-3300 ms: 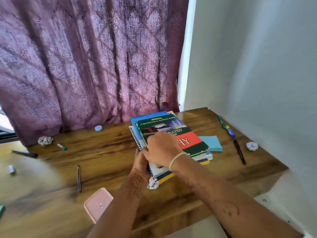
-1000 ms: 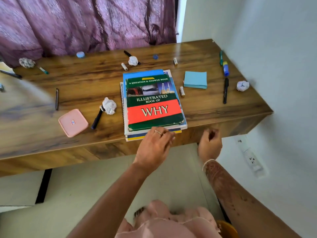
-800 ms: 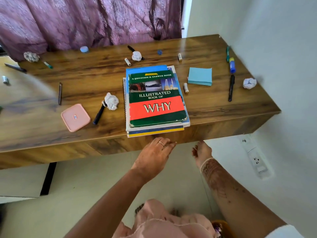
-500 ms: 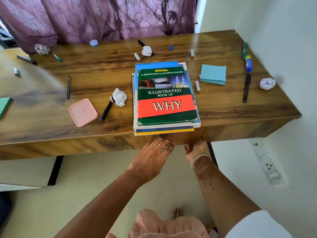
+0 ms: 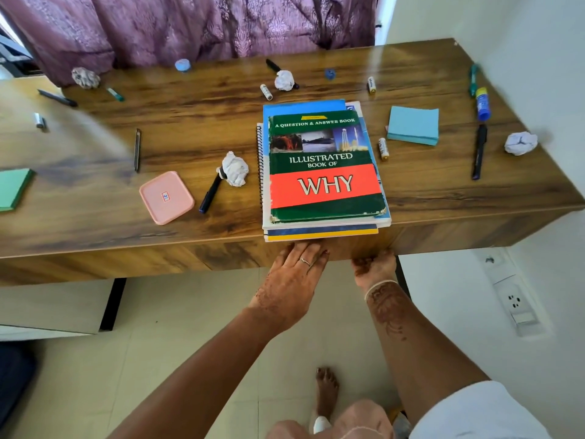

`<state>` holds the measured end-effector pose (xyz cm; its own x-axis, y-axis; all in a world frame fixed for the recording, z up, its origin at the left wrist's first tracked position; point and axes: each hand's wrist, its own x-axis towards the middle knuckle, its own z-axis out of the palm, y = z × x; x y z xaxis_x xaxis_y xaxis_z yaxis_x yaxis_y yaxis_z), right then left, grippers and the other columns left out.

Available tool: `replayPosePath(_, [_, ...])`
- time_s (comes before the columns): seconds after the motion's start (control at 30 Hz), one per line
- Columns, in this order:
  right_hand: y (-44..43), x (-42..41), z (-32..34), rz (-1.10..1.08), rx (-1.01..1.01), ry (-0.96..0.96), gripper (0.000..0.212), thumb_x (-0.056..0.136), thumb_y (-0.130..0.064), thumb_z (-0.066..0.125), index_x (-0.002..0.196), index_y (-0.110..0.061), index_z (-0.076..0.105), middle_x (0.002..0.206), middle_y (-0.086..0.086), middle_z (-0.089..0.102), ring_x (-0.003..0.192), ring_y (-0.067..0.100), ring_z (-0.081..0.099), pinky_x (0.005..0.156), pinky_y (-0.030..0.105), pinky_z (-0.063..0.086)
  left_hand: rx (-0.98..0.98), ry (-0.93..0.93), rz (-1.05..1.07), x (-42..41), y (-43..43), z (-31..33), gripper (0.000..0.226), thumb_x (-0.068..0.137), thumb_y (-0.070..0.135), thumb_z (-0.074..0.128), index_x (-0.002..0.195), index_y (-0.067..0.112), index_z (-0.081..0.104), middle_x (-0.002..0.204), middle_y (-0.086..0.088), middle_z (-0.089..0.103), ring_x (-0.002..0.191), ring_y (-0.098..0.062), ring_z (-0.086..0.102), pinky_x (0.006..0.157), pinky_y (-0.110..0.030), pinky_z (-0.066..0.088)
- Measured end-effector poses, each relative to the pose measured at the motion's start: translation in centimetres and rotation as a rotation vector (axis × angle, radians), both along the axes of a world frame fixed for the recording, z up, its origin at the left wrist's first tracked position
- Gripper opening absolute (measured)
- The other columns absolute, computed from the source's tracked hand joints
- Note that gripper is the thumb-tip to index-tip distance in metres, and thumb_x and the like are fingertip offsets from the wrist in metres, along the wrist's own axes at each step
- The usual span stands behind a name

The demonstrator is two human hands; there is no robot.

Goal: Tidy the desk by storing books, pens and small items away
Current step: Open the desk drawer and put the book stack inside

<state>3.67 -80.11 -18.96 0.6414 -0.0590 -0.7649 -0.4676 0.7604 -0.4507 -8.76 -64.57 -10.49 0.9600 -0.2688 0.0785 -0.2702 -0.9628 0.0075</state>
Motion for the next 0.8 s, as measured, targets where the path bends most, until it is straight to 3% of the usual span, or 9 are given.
replayPosePath(0.23, [0.6,0.1,-0.1,-0.043,-0.040,0.002,0.053,0.103,-0.047,0.025,0.143,-0.018,0.044,0.141,0.010,0.052,0.125,0.029,0.053,0.108,0.042,0.042,-0.004,-0.038,0.022,-0.7,0.1,-0.2,0.067,0.082,0.010,0.066,0.144,0.008,0.042,0.149,-0.014,0.042,0.141,-0.034,0.035,0.112,-0.054,0.033])
replayPosePath(0.6, [0.2,-1.5,-0.3,-0.047,-0.085,0.004,0.053,0.101,-0.050,0.029,0.143,-0.020,0.043,0.137,0.009,0.055,0.112,0.027,0.058,0.105,0.042,0.044,0.004,-0.027,0.089,-1.6,0.1,-0.2,0.066,0.082,0.012,0.063,0.144,0.005,0.042,0.150,-0.015,0.039,0.141,-0.034,0.034,0.110,-0.059,0.032])
replayPosePath(0.8, [-1.5,-6.0,-0.1,-0.061,-0.079,-0.007,0.052,0.102,-0.047,0.030,0.143,-0.018,0.042,0.137,0.011,0.055,0.114,0.028,0.058,0.105,0.040,0.044,0.007,0.020,0.042,-3.0,-1.0,0.8,0.076,0.082,0.011,0.066,0.150,0.012,0.032,0.152,-0.008,0.038,0.140,-0.029,0.036,0.116,-0.051,0.027])
